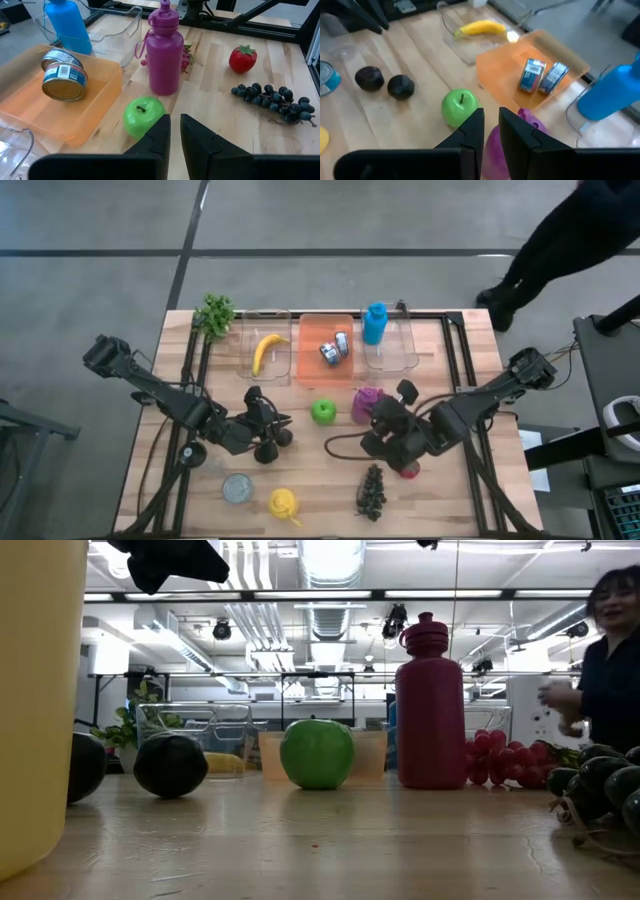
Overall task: Pick & Place Food Item
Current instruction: Put the violet water bottle into the right transparent bin
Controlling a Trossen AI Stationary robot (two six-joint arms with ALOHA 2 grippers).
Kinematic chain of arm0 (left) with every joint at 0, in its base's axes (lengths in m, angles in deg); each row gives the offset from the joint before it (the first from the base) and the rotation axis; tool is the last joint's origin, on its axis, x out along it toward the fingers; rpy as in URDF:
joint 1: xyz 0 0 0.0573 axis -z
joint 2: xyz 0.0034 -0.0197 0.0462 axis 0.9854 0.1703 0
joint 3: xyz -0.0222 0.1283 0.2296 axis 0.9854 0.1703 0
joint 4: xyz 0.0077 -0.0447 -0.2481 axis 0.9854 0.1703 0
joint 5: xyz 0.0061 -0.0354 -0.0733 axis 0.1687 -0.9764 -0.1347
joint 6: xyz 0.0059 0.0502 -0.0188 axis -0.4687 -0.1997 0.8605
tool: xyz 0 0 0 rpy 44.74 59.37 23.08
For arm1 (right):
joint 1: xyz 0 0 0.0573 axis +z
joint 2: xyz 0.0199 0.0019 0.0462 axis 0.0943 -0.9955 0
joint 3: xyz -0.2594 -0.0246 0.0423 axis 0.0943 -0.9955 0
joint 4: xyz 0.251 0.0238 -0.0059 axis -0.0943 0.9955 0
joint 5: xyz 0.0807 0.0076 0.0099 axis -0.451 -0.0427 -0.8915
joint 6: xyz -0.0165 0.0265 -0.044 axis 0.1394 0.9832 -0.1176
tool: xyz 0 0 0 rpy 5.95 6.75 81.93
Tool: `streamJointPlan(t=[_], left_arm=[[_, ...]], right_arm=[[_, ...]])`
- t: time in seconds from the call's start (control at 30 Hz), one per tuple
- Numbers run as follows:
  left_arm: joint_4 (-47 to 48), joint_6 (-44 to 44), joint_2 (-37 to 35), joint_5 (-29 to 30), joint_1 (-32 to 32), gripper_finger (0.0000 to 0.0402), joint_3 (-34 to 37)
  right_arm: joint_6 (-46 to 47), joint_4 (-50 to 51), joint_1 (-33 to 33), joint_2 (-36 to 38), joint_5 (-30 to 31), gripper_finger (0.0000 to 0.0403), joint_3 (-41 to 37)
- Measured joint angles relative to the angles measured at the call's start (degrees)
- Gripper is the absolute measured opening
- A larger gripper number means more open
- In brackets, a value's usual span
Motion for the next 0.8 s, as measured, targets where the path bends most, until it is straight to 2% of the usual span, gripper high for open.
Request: streamJointPlan(t=[0.23,0.8], left_arm=[[0.00,-0.02,0.02,0.02,0.00,0.0047,0.00],[0.00,-0.02,0.02,0.13,0.00,0.0047,0.00]], right_arm=[[-0.38,-0.02,-3.10,0.00,-6.40,0.0061,0.00],[-0.86,0.24,-3.98,-0.07,-7.37,0.0135,-0.12]])
